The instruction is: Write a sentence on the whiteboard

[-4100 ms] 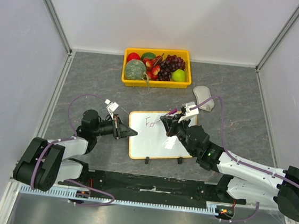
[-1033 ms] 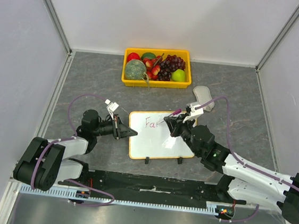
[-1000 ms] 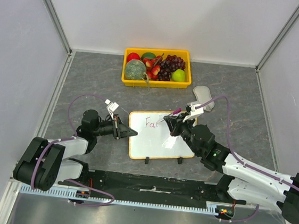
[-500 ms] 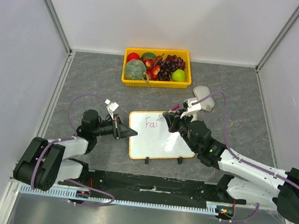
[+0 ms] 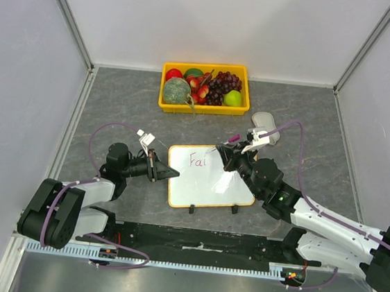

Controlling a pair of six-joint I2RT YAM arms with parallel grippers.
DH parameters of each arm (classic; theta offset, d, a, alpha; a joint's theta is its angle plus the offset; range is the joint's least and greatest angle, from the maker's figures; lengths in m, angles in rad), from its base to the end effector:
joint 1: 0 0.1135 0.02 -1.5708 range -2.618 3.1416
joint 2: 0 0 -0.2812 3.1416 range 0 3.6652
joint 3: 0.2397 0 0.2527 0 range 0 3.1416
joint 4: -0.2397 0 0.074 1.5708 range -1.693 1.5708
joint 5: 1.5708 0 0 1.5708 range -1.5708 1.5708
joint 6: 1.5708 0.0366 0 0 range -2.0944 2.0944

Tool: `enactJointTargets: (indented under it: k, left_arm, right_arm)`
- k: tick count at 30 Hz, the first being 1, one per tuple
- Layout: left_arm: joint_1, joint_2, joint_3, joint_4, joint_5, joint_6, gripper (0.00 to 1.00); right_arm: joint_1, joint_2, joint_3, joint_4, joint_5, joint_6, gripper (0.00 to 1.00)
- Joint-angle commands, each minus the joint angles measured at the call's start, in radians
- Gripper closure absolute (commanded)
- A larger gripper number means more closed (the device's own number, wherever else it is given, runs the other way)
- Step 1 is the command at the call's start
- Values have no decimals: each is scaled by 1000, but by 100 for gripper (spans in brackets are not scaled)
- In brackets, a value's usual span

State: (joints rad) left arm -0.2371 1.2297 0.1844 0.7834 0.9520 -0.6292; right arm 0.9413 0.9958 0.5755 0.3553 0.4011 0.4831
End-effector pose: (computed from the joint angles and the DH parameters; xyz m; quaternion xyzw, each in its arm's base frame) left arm 0.1806 -0.0743 0.1716 0.1362 0.7460 -0.5571 0.3385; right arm 0.1429 0.1719 0.2971 -0.0297 0.7273 0.3278 0.6022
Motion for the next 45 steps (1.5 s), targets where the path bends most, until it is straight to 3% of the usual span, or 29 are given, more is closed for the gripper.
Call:
enactJointTargets:
  k: [1,24,45]
  left_arm:
    - [2,8,7,-12,-81,79,98]
    - [2,7,7,-13,-79,80,98]
    - [2,8,9,-12,-81,79,98]
  right_arm:
    - [-4,-13,-12,7,8,8,100]
    - [-4,23,-65,34,-5,32,100]
    - [-19,-52,-72,-45,70,17,100]
